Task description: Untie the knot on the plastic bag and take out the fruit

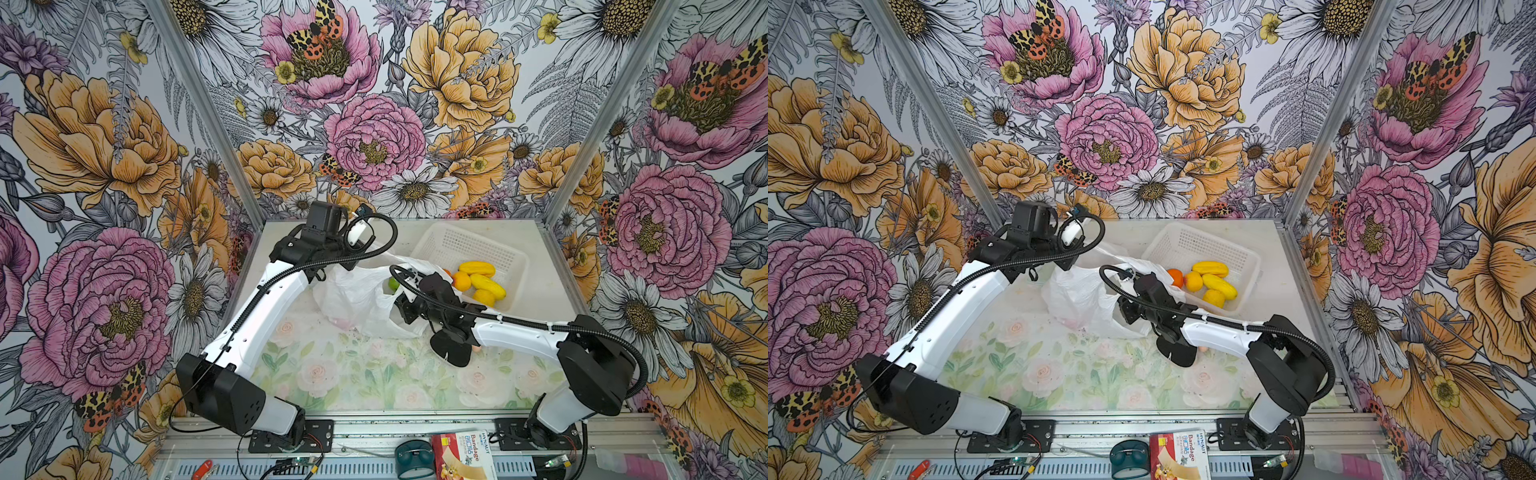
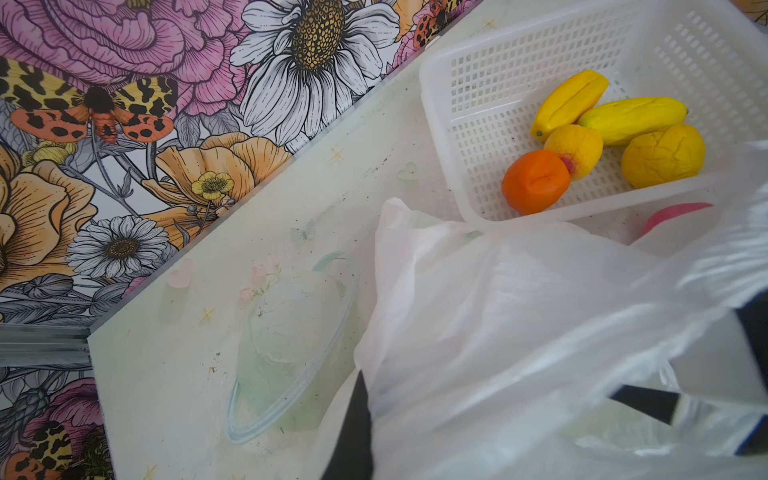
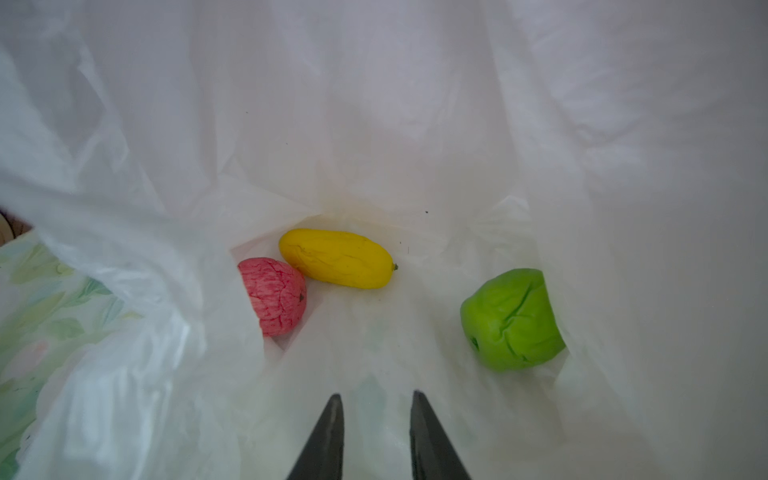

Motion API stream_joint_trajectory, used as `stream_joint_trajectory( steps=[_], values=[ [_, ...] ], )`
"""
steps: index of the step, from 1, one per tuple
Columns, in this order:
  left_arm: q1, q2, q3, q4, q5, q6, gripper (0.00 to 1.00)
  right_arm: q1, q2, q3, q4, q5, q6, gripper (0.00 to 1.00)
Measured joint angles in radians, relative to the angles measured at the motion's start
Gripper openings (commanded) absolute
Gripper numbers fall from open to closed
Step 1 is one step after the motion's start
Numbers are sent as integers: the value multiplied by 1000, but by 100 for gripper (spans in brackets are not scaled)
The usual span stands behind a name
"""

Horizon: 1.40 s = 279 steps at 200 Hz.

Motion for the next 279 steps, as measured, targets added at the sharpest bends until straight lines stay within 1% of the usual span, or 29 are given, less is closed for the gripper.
stream_joint_trajectory(
  steps=[61,95,127,160,189,202,220,225,233,247,263,279],
  values=[
    [0,0,0,0,0,0,0,-1,-92,-98,114,-163,-7,26],
    [0,0,0,0,0,0,0,-1,-137,-130,168,-214,-15,25],
    [0,0,0,0,0,0,0,-3,-140,-139,191,-230,-26,22],
    [0,0,0,0,0,0,0,-3,-152,-163,212,-257,-30,22],
    [0,0,0,0,0,0,0,-6,-172,-182,219,-266,-37,26],
    [0,0,0,0,0,0,0,-8,-172,-182,218,-244,-44,28],
    [0,0,0,0,0,0,0,-8,-152,-171,210,-168,-49,28],
    [0,0,0,0,0,0,0,-8,-141,-166,208,-140,-49,30],
    [0,0,0,0,0,0,0,-8,-126,-158,203,-96,-49,38],
    [0,0,0,0,0,0,0,-10,-112,-156,195,-25,-44,49],
    [0,0,0,0,0,0,0,-11,-115,-156,188,38,-42,57],
    [0,0,0,0,0,0,0,-14,-134,-163,193,70,-44,65]
  ],
)
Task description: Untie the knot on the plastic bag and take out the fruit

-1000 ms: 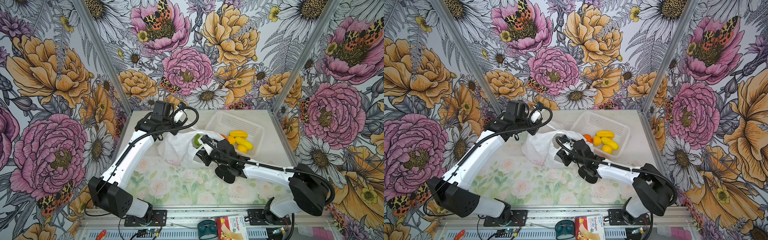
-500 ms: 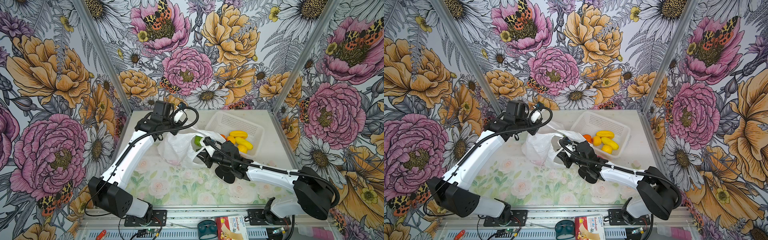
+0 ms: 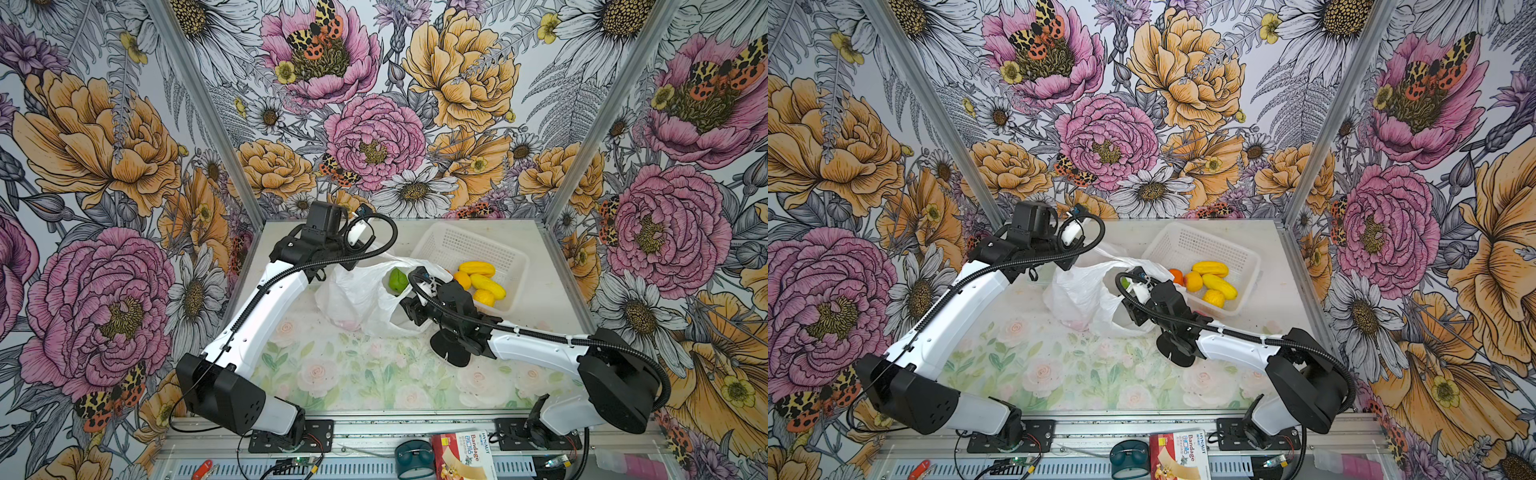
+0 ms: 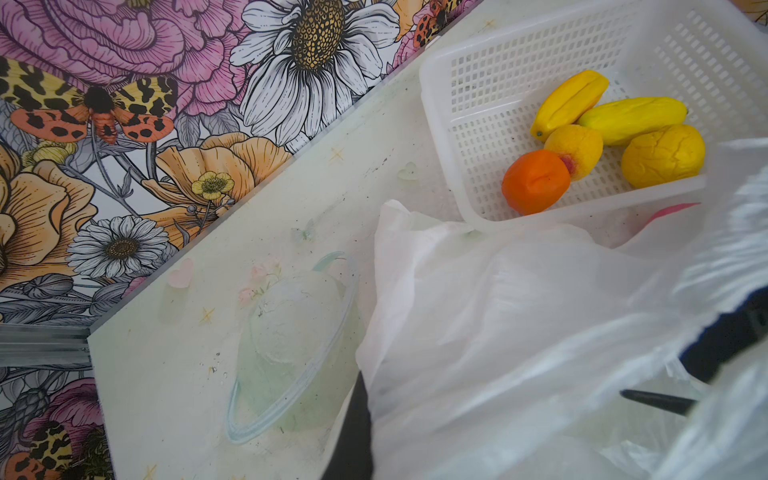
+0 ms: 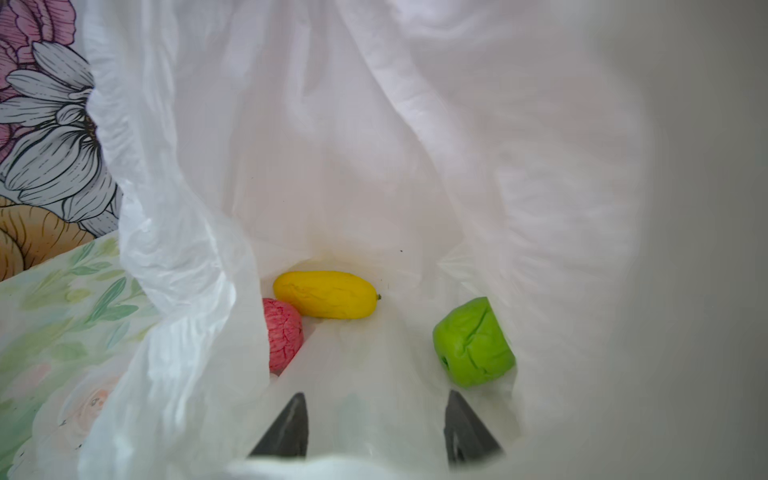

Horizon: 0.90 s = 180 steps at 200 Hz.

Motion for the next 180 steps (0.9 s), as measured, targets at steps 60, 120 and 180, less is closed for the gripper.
stream_joint_trajectory(
  steps=[60,120,180],
  values=[
    [-1,0,0,0,0,0,0,-2,-81,-65,49,12,3,77],
    [-7,-1,0,0,13,-18,0,105,-46,-31,72,-56,-4,55],
    [-8,-1,0,0,24,-23,0,321,170,182,58,-89,-39,49]
  ],
)
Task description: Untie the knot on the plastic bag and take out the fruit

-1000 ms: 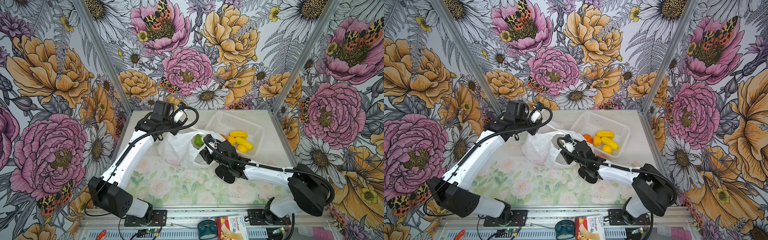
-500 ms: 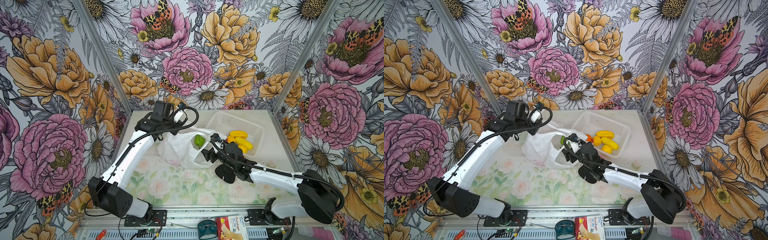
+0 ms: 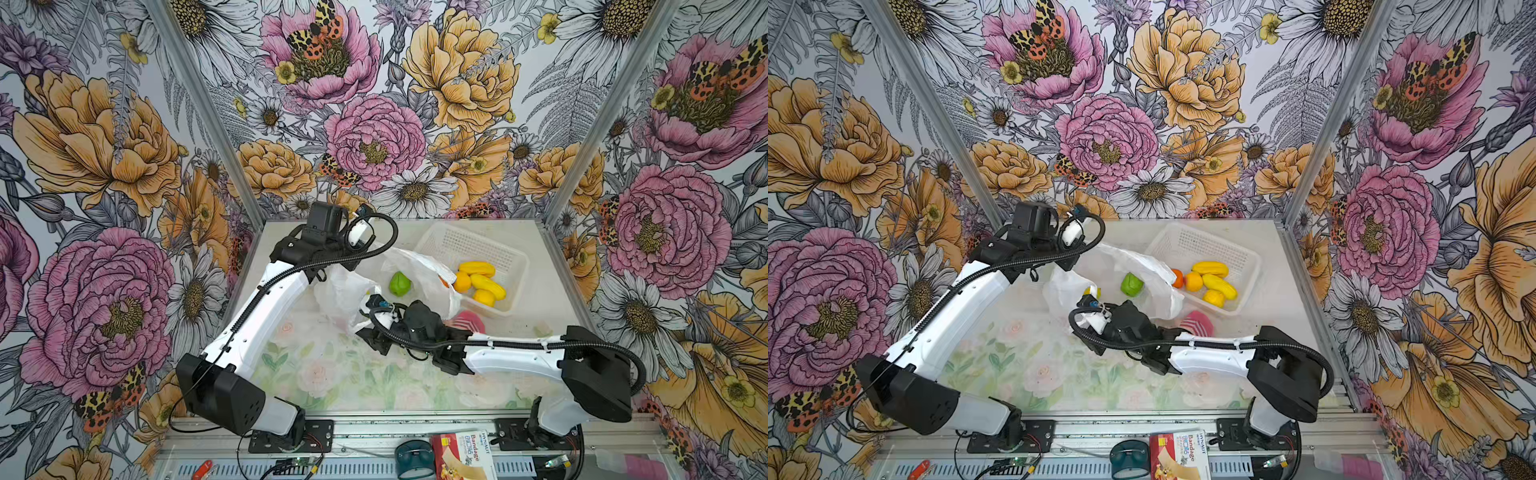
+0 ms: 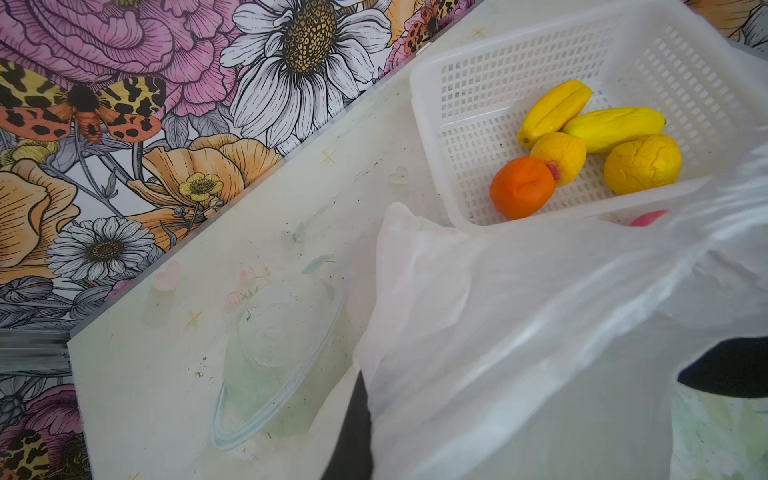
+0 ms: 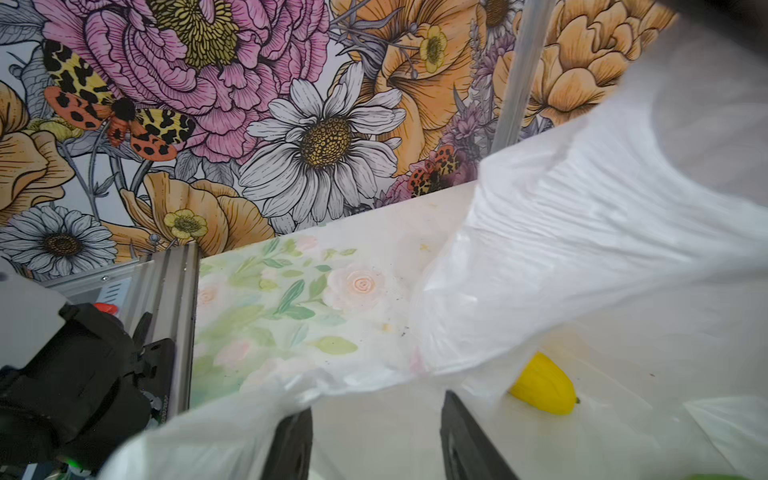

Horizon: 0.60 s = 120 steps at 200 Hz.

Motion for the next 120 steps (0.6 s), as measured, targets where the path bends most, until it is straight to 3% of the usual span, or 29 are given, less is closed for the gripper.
stream_joint_trajectory(
  steps=[42,102,120],
  values=[
    [-4,0,0,0,1,0,0,78,78,71,-48,-5,-34,47],
    [-15,0,0,0,3,0,0,86,148,188,-78,-37,-9,43],
    [-17,0,0,0,3,0,0,86,178,222,-92,-27,11,50]
  ],
)
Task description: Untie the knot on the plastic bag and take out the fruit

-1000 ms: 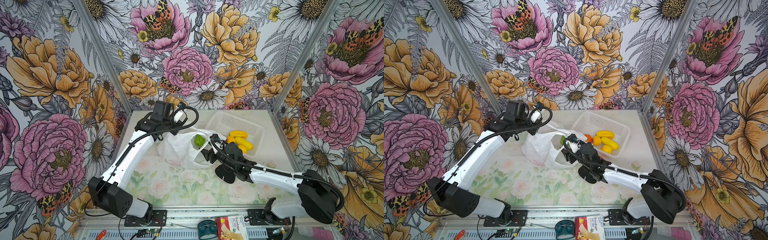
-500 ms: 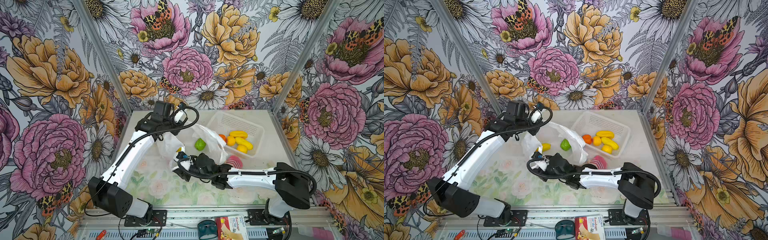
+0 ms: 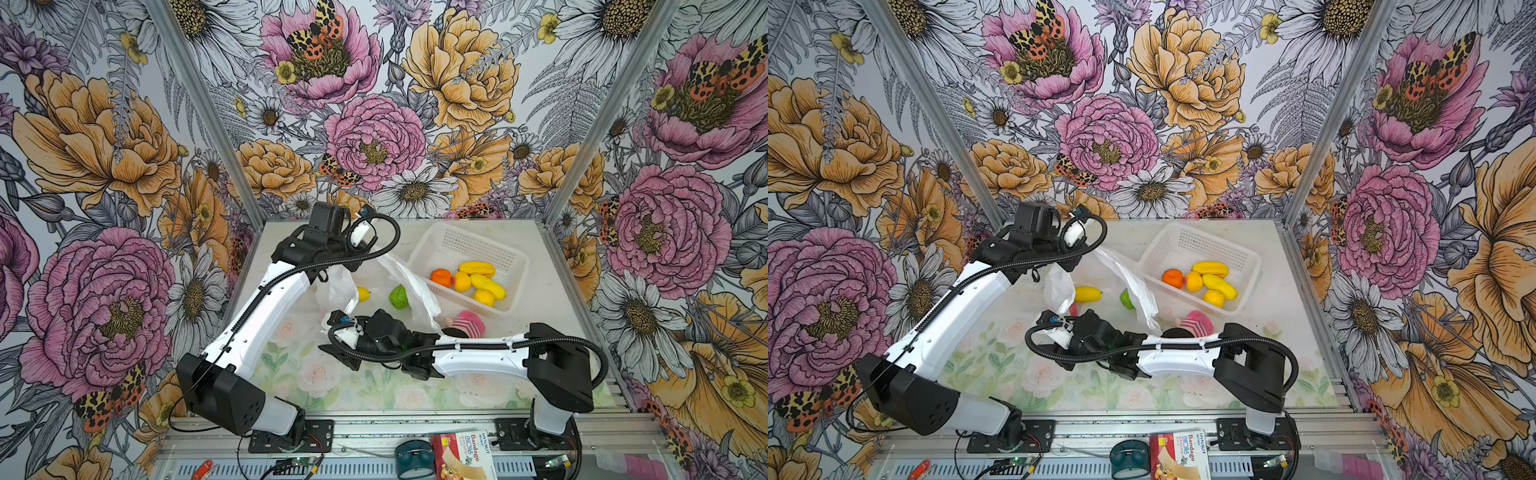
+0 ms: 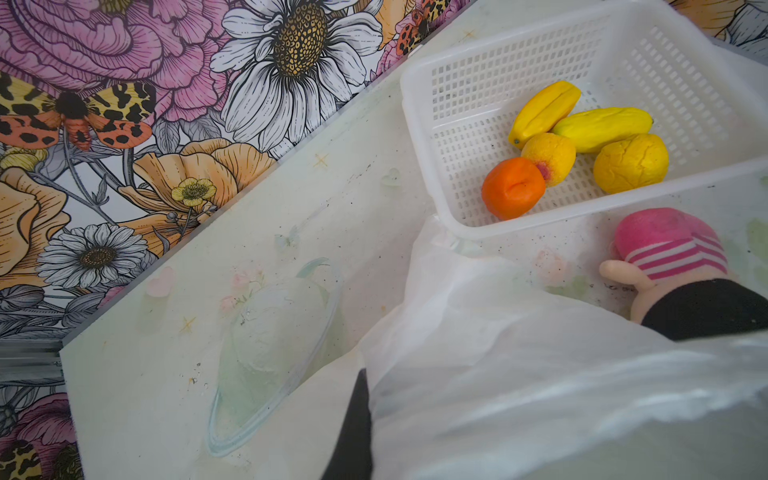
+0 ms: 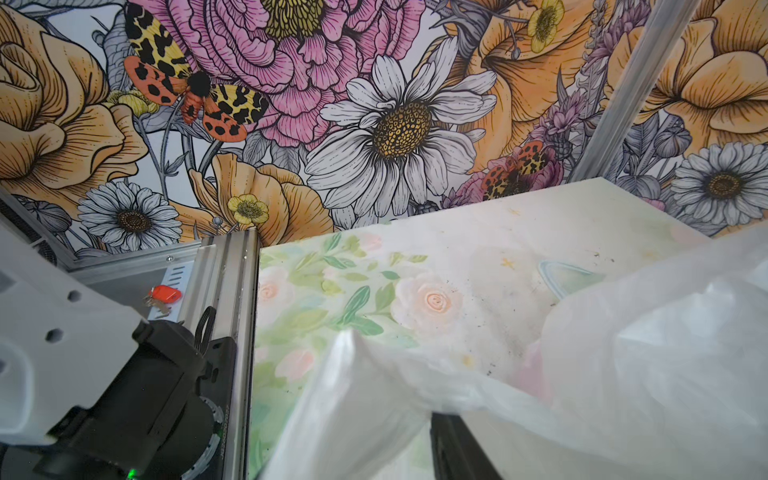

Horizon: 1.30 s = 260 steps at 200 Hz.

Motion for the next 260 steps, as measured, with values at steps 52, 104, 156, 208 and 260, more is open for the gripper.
stream_joint_trajectory(
  steps=[52,104,156,208,260],
  values=[
    [-1,0,0,0,0,0,0,1,-60,-74,-78,130,32,74],
    [-1,-7,0,0,0,1,0,-43,-299,-304,-132,284,111,61],
    [-3,-13,0,0,0,1,0,-72,-396,-442,-167,412,200,42],
    [-10,-24,0,0,0,5,0,-121,-395,-456,-196,501,295,26],
    [-18,-27,0,0,0,5,0,-125,-319,-349,-263,525,342,30]
  ],
)
